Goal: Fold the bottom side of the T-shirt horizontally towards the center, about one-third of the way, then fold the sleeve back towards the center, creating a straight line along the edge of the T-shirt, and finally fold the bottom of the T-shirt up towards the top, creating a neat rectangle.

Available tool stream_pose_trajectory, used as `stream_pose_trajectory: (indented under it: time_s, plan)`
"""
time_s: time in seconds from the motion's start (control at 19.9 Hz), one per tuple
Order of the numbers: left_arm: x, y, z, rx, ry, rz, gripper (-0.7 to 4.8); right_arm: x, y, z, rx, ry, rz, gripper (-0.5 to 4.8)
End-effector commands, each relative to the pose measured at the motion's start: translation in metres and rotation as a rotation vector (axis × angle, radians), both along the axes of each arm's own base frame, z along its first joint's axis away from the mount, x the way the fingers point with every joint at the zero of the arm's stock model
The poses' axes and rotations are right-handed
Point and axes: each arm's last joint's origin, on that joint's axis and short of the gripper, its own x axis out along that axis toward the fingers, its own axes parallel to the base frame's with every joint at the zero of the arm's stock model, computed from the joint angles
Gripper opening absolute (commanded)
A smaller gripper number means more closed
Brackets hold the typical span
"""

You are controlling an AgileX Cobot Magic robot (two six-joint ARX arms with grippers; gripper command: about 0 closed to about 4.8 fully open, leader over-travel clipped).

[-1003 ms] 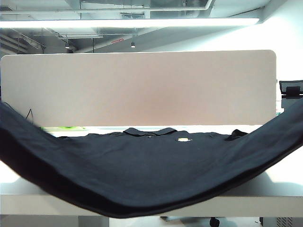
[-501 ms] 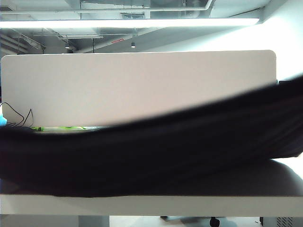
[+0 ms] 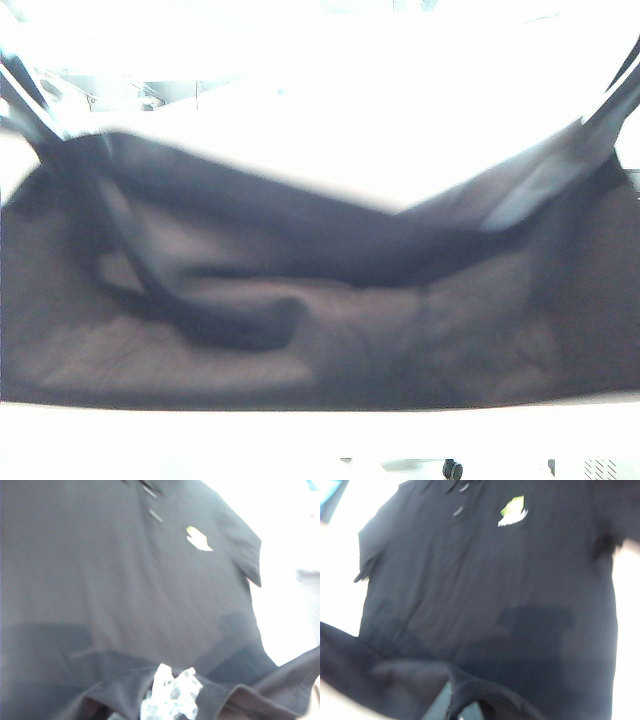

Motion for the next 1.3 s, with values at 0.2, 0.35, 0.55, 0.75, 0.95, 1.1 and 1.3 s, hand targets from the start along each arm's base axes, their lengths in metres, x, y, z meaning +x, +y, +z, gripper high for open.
stream_pose_trajectory:
  time_s: [0.2, 0.35, 0.55, 0.75, 0.95, 1.1, 1.3]
  plan:
    - [0.106, 0.001, -0.028, 0.145, -0.029, 0.092, -0.06, 0.124, -0.001, -0.038, -0.051, 0.048, 0.010, -0.07]
    - [0.128, 0.013, -0.037, 0.168, -0.053, 0.161, -0.06, 0.147, -0.002, -0.052, -0.052, 0.024, 0.004, -0.07]
    - [0.140, 0.037, -0.051, 0.215, -0.076, 0.204, 1.88, 0.158, -0.018, -0.052, -0.110, -0.066, -0.093, 2.57]
    - [0.140, 0.063, -0.050, 0.267, -0.083, 0.335, 1.88, 0.155, -0.062, -0.053, -0.136, -0.047, -0.238, 2.57]
    - [0.142, 0.078, -0.064, 0.272, -0.028, 0.374, 1.87, 0.152, -0.094, -0.059, -0.133, -0.028, -0.324, 2.57]
    - [0.149, 0.081, -0.087, 0.233, 0.040, 0.340, 1.88, 0.153, -0.099, -0.073, -0.124, 0.039, -0.329, 2.57]
    - [0.152, 0.081, -0.105, 0.234, 0.095, 0.333, 1.88, 0.158, -0.103, -0.095, -0.102, 0.105, -0.320, 2.57]
